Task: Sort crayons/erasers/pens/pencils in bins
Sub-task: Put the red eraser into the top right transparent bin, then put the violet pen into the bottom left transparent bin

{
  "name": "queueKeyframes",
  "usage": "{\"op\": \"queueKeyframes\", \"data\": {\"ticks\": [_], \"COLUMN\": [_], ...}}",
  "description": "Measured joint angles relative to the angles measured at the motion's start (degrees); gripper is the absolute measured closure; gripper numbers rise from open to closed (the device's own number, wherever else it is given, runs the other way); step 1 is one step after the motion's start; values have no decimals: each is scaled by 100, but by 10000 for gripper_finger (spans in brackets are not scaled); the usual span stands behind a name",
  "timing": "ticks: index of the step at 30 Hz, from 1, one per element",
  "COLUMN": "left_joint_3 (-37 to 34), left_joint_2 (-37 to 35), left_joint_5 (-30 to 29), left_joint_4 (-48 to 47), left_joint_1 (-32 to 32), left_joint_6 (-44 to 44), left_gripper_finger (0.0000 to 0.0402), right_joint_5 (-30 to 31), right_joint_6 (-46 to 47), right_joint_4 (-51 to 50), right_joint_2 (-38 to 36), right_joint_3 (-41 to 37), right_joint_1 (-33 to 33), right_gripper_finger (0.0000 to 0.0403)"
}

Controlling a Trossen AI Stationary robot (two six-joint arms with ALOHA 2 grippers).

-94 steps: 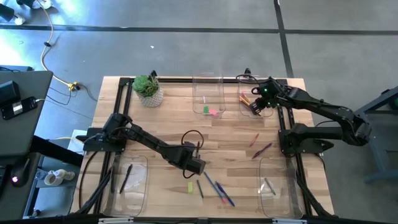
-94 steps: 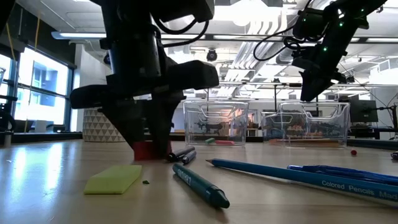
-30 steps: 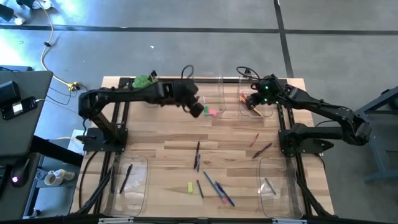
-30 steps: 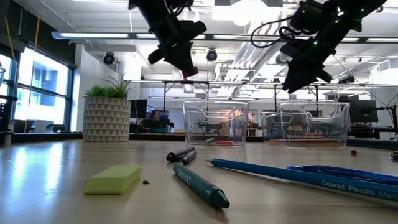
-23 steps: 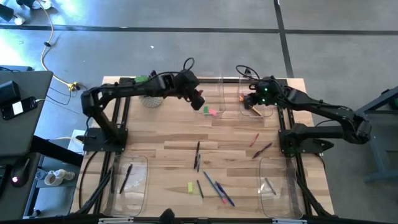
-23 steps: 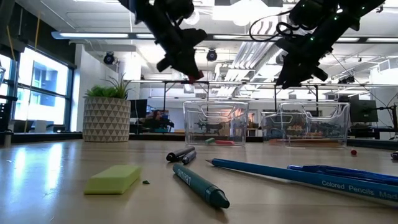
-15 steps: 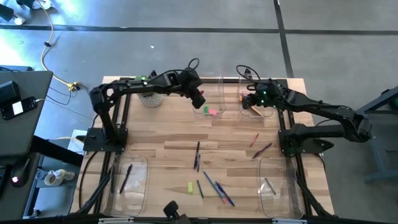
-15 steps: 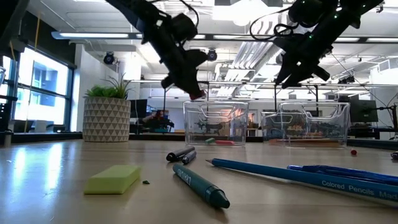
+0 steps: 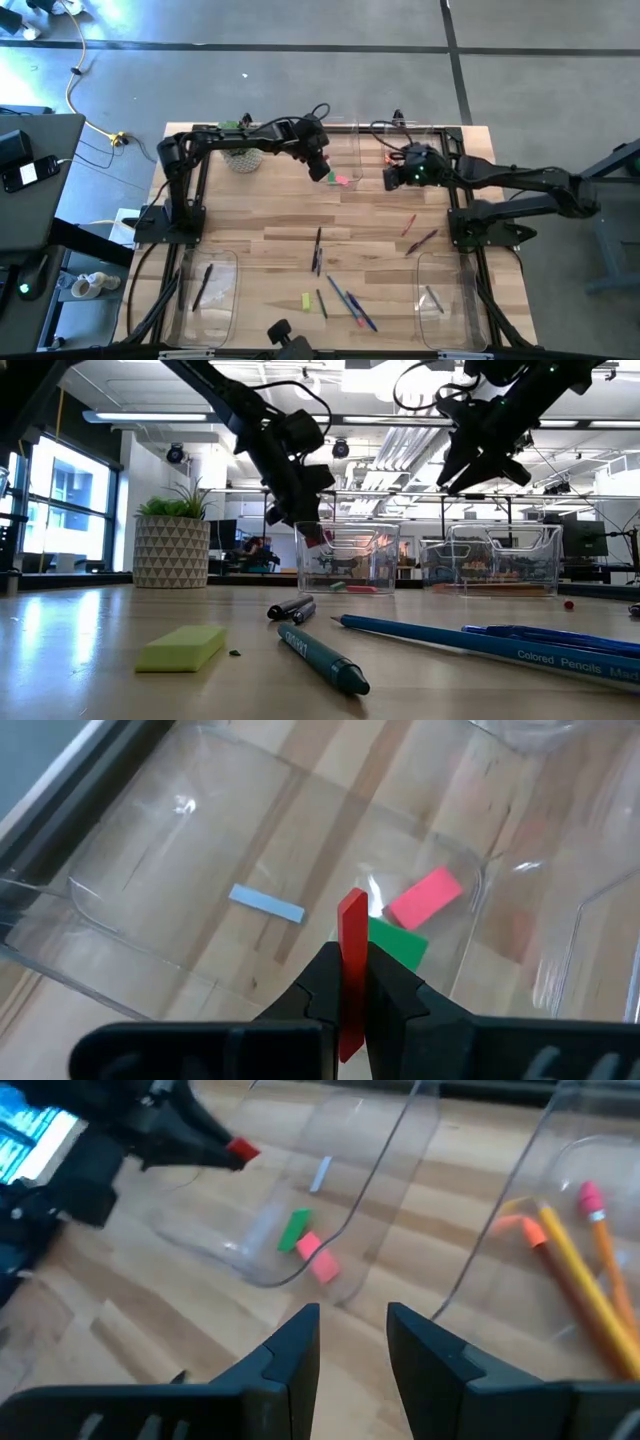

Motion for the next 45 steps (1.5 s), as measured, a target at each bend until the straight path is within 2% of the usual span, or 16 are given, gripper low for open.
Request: {"op": "queueKeyframes", "data": {"ticks": [9, 14, 20, 28, 35, 42, 45], "left_joint_3": [0, 0, 0, 152, 645, 1054, 1141], "left_joint_2": [25, 25, 25, 7, 1, 1, 1], "left_joint_5": [127, 600, 626, 668, 627, 592, 156], "left_joint_4": [-5, -2, -5, -125, -182, -184, -186], "left_joint_1": [11, 20, 18, 20, -22, -58, -143], "left_joint_6": [100, 71, -105, -110, 1180, 1934, 2627], "left_gripper_finger": [340, 300, 256, 222, 223, 226, 227], "right_joint_5": [33, 444, 787, 865, 1038, 1178, 1177], "right_joint_6": [559, 651, 639, 74, -786, -1230, -1307], "right_joint_4": [23, 222, 119, 118, -81, 100, 287], "right_joint_2": [279, 487, 453, 448, 450, 450, 450], "right_joint_3": [0, 0, 0, 3, 498, 866, 872], "right_joint_1": [853, 1285, 1489, 1402, 1023, 420, 217], "right_gripper_finger": [293, 293, 293, 293, 293, 293, 293]}}
